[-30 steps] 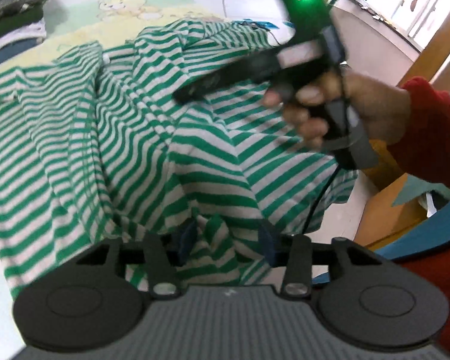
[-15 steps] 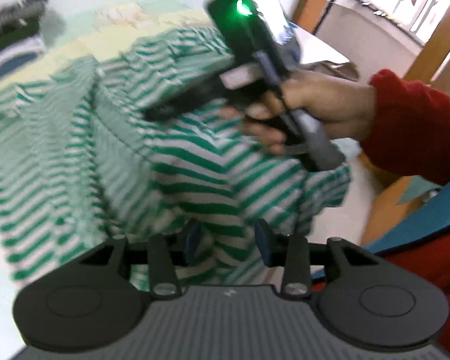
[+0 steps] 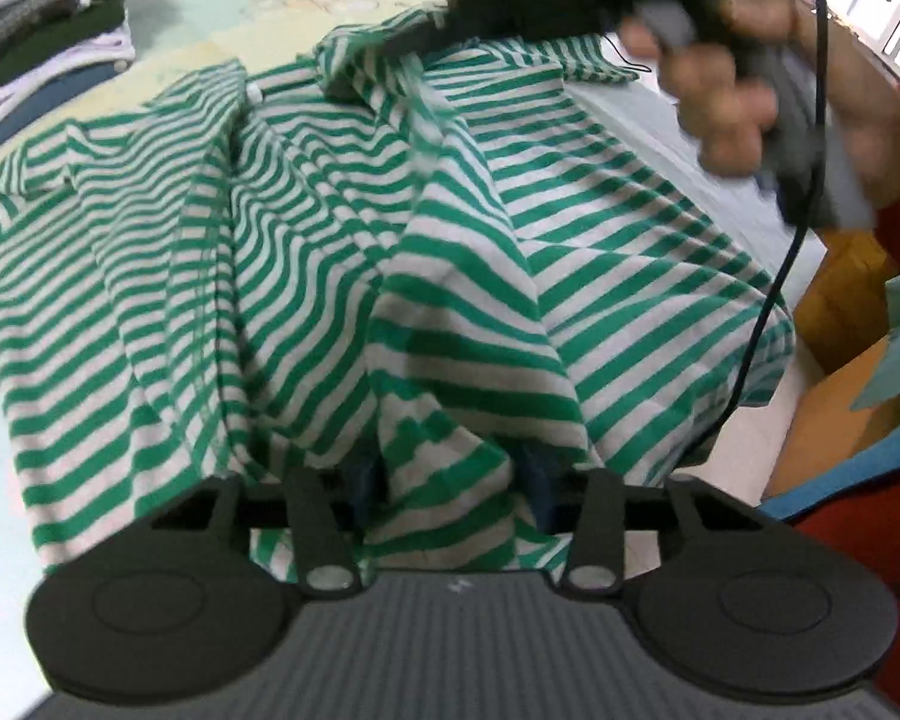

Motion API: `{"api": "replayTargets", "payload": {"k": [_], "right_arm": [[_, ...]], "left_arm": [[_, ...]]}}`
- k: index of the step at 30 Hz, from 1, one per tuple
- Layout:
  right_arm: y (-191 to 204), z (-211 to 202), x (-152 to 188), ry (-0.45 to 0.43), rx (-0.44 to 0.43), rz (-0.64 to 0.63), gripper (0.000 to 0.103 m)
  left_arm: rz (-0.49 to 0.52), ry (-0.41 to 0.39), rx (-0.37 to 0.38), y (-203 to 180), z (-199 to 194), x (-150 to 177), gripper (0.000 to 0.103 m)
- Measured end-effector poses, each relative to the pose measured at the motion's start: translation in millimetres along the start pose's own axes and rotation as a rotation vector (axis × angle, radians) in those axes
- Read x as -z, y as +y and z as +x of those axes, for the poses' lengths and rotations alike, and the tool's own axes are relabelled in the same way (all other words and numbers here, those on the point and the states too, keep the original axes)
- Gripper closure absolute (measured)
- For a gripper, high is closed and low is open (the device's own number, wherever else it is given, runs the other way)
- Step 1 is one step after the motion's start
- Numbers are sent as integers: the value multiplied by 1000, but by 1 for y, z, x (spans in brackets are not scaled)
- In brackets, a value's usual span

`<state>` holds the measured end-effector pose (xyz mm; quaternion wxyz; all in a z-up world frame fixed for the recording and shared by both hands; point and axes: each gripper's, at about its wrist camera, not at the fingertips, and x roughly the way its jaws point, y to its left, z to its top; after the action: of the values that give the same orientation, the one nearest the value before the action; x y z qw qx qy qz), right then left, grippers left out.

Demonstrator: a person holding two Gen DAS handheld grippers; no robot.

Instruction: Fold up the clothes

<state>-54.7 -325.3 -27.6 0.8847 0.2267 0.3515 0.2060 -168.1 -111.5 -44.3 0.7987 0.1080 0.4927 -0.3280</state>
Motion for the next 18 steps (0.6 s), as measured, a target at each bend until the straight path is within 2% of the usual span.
{"api": "replayTargets", "payload": {"k": [1,3,5,10,15,17,18], "right_arm": [[-2,-2,-5,-12,-38,36,99],[-4,0,-17,-11,-96,94,99],[-3,5,-22,2,-134,109,99],[12,25,-23,21,-250,114,99],[18,67,-8,95,-148,46,98],[18,84,-1,133,-101,23,87],[14,85,-1,143,-84,31,85]], "left_arm": [[2,-1,3,-2,-1,0,71],[-27,3,55,1,-8,0,89],[-52,2,95,0,-20,1,90],[-49,-33,79,-12,-54,9,90],[-93,0,15,-4,-41,12,88],[-107,23,-13,-2,-31,13,85],[-107,36,-25,-1,-27,13,85]]}}
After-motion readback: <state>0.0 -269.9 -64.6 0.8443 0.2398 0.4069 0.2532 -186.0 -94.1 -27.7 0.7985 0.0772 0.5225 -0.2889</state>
